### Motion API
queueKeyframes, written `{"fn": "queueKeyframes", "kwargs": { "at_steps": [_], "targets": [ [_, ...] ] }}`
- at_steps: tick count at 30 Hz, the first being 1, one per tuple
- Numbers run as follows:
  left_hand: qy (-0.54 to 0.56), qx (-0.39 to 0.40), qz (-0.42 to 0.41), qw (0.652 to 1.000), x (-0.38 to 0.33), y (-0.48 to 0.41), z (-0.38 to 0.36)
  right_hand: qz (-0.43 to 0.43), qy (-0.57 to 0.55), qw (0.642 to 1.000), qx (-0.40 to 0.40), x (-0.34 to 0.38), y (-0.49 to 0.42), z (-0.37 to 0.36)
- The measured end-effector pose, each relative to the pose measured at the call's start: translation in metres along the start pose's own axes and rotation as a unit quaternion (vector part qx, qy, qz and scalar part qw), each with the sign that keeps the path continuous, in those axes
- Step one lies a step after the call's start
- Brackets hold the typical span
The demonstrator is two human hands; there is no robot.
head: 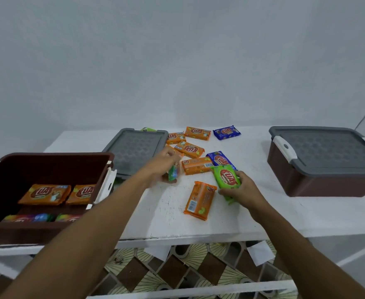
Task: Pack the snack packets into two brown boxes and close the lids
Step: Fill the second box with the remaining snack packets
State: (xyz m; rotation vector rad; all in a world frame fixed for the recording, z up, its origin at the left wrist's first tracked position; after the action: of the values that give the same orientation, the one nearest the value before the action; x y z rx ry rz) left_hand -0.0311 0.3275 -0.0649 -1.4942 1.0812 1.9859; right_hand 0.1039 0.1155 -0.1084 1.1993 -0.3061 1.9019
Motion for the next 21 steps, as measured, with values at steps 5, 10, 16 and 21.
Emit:
{"fn": "queueKeyframes", "kwargs": {
  "at_steps": [5,10,16,21],
  "targets": [
    [-0.009,0.030,0.001,1.000,-0.018,-0.002,0.017,-0.003,-0.017,0.999,0.047,0.024,-0.001,-0.023],
    [-0.079,0.057,-0.061,0.993,-0.054,0.016,0.050,-0.023,-0.085,0.995,0.043,0.054,-0.004,-0.043],
    [-0.080,0.037,-0.089,0.992,-0.066,0.046,0.158,0.024,-0.090,0.993,0.070,0.140,0.013,-0.098],
    [-0.168,0.081,-0.091,0.978,-0.058,0.067,0.252,0.123,-0.050,0.986,0.100,0.234,0.032,-0.155]
  ]
}}
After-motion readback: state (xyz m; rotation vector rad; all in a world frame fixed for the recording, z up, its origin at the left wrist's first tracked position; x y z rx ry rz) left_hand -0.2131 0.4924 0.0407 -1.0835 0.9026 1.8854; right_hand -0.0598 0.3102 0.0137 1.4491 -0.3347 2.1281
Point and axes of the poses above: each hand's wrist, its own y-axis away from the middle knuckle, its own z-axis out of the back of the hand, x = y × z, the point moved 10 cm from there along -y, towards the middle knuckle, and after that the axes turned 12 degrees about y, right-handed, at the moved point
